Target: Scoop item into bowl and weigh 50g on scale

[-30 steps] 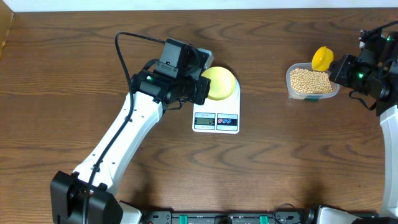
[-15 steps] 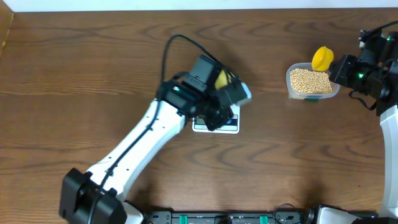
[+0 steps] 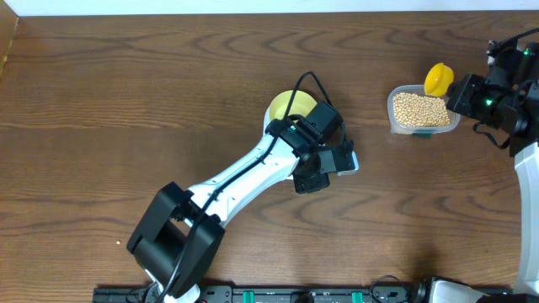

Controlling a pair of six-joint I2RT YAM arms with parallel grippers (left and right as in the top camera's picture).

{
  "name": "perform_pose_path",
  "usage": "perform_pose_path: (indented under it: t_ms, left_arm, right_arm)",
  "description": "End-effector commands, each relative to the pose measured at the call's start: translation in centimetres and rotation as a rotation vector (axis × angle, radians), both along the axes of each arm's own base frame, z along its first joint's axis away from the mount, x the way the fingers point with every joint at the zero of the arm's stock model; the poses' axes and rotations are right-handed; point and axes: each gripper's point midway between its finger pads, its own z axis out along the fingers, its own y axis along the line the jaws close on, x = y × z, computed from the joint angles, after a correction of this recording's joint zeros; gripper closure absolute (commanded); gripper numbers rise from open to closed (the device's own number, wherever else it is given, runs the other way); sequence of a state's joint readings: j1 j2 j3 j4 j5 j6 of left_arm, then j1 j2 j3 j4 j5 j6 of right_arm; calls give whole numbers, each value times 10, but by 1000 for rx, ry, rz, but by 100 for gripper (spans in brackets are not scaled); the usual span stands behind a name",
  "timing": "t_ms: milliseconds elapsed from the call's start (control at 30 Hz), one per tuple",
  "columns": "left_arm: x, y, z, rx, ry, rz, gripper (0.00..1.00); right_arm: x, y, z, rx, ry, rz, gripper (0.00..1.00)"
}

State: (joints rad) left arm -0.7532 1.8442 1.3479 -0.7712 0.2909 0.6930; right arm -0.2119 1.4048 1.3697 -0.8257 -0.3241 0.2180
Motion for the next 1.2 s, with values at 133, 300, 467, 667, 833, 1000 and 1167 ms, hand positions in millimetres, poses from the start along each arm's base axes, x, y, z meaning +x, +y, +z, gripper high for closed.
perform_pose_path:
  t_ms: [133, 300, 467, 667, 833, 1000, 1167]
  left_arm:
    - [12, 11, -33, 102, -27, -23, 92]
    - [17, 19, -47, 165, -46, -38, 92]
    - [21, 26, -54, 202, -66, -78, 92]
    - [19, 30, -68, 228, -36, -79, 92]
    - [21, 33, -70, 247, -47, -76, 92]
    - [28, 40, -70, 279, -74, -62, 92]
    - [36, 46, -70, 282, -83, -39, 92]
  right_arm:
    - [1, -3, 12, -25, -35, 4, 99]
    - [1, -3, 12, -28, -35, 2, 99]
    - [1, -3, 12, -28, -34, 1, 99]
    - [1, -3, 12, -28, -35, 1, 99]
    - [1, -4, 12, -28, -36, 1, 99]
    - [1, -4, 12, -28, -36, 1, 99]
    - [1, -4, 12, -29, -37, 1, 99]
